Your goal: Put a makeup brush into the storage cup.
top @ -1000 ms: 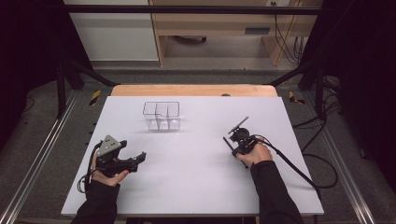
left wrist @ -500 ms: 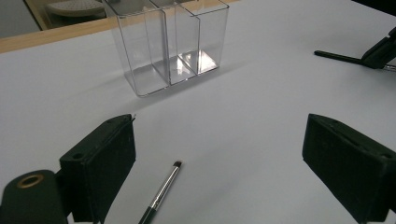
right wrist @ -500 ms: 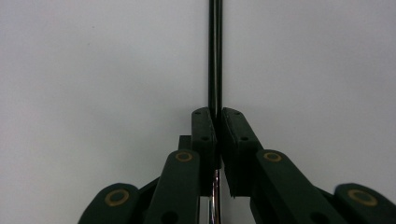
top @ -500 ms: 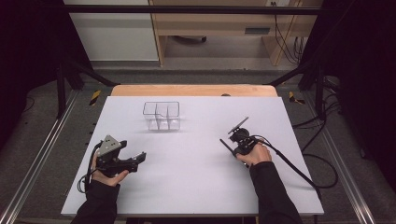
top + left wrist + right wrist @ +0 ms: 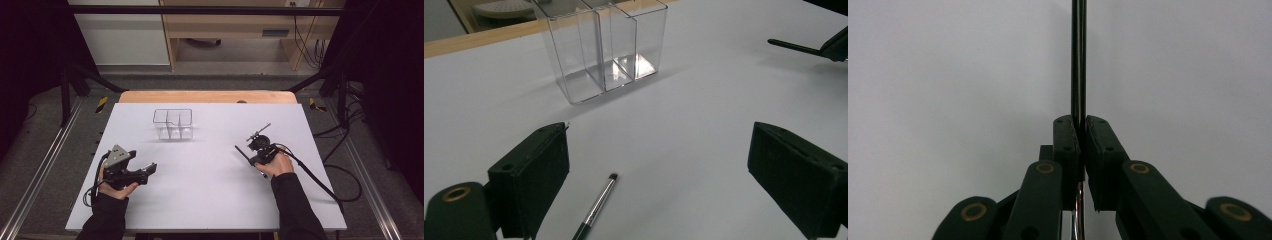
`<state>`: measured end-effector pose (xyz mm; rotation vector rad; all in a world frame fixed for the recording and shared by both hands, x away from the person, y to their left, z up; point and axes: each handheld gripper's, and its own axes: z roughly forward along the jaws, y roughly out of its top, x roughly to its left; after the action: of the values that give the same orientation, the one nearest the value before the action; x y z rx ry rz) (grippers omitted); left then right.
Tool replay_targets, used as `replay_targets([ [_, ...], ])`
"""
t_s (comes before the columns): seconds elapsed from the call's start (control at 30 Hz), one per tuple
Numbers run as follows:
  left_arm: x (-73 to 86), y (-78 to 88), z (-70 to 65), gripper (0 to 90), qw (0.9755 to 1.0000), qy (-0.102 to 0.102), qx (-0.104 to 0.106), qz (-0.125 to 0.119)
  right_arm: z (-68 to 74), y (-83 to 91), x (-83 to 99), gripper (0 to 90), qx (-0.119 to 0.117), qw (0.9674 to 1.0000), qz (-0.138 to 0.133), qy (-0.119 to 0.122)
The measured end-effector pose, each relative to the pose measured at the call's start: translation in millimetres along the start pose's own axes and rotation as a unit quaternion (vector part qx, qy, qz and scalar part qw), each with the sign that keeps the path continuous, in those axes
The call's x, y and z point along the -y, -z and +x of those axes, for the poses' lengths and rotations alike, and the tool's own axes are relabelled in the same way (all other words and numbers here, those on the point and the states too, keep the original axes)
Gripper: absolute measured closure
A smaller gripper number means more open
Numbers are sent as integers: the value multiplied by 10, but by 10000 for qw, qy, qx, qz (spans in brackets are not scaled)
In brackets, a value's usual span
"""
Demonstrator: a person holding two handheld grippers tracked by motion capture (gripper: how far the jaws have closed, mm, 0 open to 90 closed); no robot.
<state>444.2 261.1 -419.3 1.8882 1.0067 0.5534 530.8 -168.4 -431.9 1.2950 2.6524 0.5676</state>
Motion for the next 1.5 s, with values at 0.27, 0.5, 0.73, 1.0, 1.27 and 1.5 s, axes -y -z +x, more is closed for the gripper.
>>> replay_targets([
  [0.27, -11, -14, -20, 89, 10000, -59, 1, 22, 4, 140, 26, 841, -112, 9994, -298, 97],
  [0.5, -45, -17, -65, 88, 9998, -174, 23, 18, 47, 259, 17, 841, -177, 9985, -467, 232],
  [0.73, -76, -25, -106, 87, 9996, -294, 54, 27, 159, 393, -80, 841, -309, 9963, -682, 425],
  [1.0, -133, -37, -150, 86, 9989, -453, 83, 16, 259, 453, -172, 841, -502, 9935, -781, 657],
  [1.27, -189, -53, -186, 86, 9981, -600, 104, 7, 355, 514, -237, 841, -636, 9906, -883, 825],
  [1.5, -238, -84, -251, 85, 9968, -787, 123, 41, 416, 569, -271, 841, -723, 9886, -966, 902],
])
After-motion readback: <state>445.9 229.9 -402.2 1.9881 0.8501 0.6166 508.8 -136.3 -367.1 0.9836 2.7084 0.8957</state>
